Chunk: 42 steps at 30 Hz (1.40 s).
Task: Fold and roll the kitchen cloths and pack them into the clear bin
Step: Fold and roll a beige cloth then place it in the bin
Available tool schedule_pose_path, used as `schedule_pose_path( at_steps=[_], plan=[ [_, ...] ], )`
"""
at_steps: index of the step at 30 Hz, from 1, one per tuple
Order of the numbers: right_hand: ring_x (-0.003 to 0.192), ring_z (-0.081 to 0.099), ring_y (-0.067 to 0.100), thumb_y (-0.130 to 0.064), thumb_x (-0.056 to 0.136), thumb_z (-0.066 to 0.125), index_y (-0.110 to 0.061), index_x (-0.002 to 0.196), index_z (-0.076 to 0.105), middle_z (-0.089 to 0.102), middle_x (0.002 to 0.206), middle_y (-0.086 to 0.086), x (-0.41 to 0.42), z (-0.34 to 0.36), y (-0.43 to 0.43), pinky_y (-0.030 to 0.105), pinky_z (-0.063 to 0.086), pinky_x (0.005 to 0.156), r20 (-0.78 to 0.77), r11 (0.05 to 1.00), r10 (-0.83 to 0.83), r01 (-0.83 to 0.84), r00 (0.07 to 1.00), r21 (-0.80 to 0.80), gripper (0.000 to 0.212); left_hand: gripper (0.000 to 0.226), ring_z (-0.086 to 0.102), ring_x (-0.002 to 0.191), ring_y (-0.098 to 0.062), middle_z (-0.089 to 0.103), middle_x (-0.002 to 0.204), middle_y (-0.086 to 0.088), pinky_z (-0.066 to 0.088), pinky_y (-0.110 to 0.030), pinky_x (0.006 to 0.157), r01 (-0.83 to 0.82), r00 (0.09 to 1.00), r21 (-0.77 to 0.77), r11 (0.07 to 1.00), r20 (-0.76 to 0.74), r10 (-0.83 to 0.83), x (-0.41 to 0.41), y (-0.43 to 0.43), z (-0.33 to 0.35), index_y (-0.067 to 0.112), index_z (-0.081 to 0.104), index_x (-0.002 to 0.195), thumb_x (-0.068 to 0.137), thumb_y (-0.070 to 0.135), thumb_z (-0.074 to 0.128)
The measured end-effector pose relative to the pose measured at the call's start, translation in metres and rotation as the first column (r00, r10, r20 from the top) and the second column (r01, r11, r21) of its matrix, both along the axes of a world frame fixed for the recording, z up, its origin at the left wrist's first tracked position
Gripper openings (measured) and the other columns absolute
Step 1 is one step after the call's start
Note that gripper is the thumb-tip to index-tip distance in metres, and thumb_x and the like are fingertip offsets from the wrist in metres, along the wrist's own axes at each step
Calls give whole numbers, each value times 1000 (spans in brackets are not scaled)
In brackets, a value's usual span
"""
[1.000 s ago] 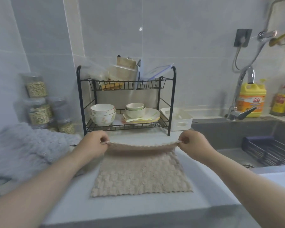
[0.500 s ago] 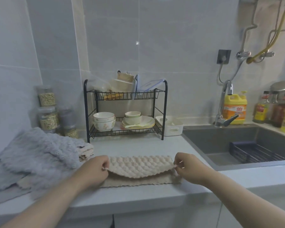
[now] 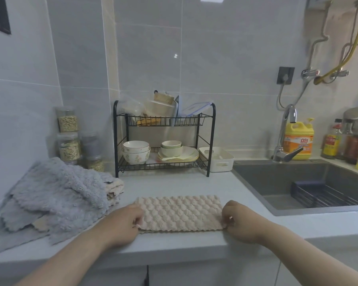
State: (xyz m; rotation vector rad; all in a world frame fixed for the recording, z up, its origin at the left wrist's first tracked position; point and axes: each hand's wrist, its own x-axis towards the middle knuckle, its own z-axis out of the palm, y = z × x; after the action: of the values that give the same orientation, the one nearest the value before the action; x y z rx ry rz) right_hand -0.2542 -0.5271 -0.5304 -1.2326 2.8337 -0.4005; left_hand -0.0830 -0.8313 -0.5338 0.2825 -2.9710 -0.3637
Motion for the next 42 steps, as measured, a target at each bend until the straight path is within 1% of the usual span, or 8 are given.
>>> schedule_pose_path(
  at_steps=[4, 7, 11, 16, 22, 27, 33, 42],
  plan=[
    [103, 55, 13, -38, 83, 45, -27, 96, 63, 54, 112, -11, 7, 7, -10, 26, 43, 91, -59, 995, -30, 24, 998, -101, 24, 26, 44, 119, -9, 49, 127, 19, 35, -24, 97, -47, 984, -189, 981, -177, 13, -3, 7, 6, 32, 61, 111, 94, 36, 42],
    [125, 46, 19, -32, 97, 41, -20, 127, 55, 49, 135, -4, 11, 4, -34, 29, 36, 103, -73, 998, 10, -14, 997, -63, 35, 47, 14, 145, -10, 19, 156, 16, 10, -25, 115, 53, 994, -98, 994, -92, -62, -18, 20, 2, 33, 33, 147, 100, 40, 34],
    [132, 35, 24, -46, 98, 26, -15, 133, 43, 42, 137, 4, 6, -11, -58, 39, 26, 113, -77, 999, 39, -37, 996, 26, 50, 56, -5, 146, -7, 1, 160, 11, -5, -26, 115, 42, 999, 18, 999, 21, -42, -32, 18, -15, 34, 10, 152, 101, 44, 29],
    [148, 9, 16, -82, 51, -30, -20, 152, 19, 15, 160, 1, -11, -26, -53, 35, 10, 117, -87, 987, 67, -53, 994, 152, 128, 56, -6, 146, -4, -1, 160, 13, -5, -26, 116, 15, 997, 18, 1000, 81, -16, -37, 9, -25, 35, 9, 152, 100, 50, 24],
    [128, 41, 23, -49, 97, 35, -16, 127, 52, 46, 136, 5, -19, -17, -56, 33, 30, 109, 81, 986, -143, 149, 986, -79, 48, 52, 1, 144, 1, 10, 159, 15, 6, -26, 116, -72, 992, 300, 951, -78, 99, -37, 6, -29, 28, 28, 149, 100, 43, 36],
    [108, 45, 33, -55, 76, 8, -14, 118, 56, 56, 117, 13, -35, -19, -65, 39, 33, 84, -80, 870, -471, 478, 878, 122, 76, 53, 29, 140, -9, 29, 154, 11, 25, -28, 113, -159, 975, 310, 937, -101, 199, -38, 2, -31, 26, 36, 146, 96, 40, 42],
    [83, 53, 27, -22, 88, 52, -10, 102, 43, 60, 102, 10, -33, 1, -77, 29, 40, 66, 242, 830, -509, 545, 826, -116, 21, 52, 29, 139, -8, 28, 154, 14, 24, -27, 112, -152, 974, 318, 936, -111, 196, -36, 3, -28, 28, 39, 144, 95, 44, 44],
    [69, 58, 23, -18, 91, 44, -16, 126, 44, 59, 86, 5, -32, 35, -74, 30, 47, 54, 422, 686, -347, 533, 838, -495, 35, 64, 23, 143, -11, 28, 154, 16, 17, -31, 118, -97, 994, 204, 974, -33, 106, -38, -2, -29, 39, 33, 145, 86, 61, 44]
  ],
)
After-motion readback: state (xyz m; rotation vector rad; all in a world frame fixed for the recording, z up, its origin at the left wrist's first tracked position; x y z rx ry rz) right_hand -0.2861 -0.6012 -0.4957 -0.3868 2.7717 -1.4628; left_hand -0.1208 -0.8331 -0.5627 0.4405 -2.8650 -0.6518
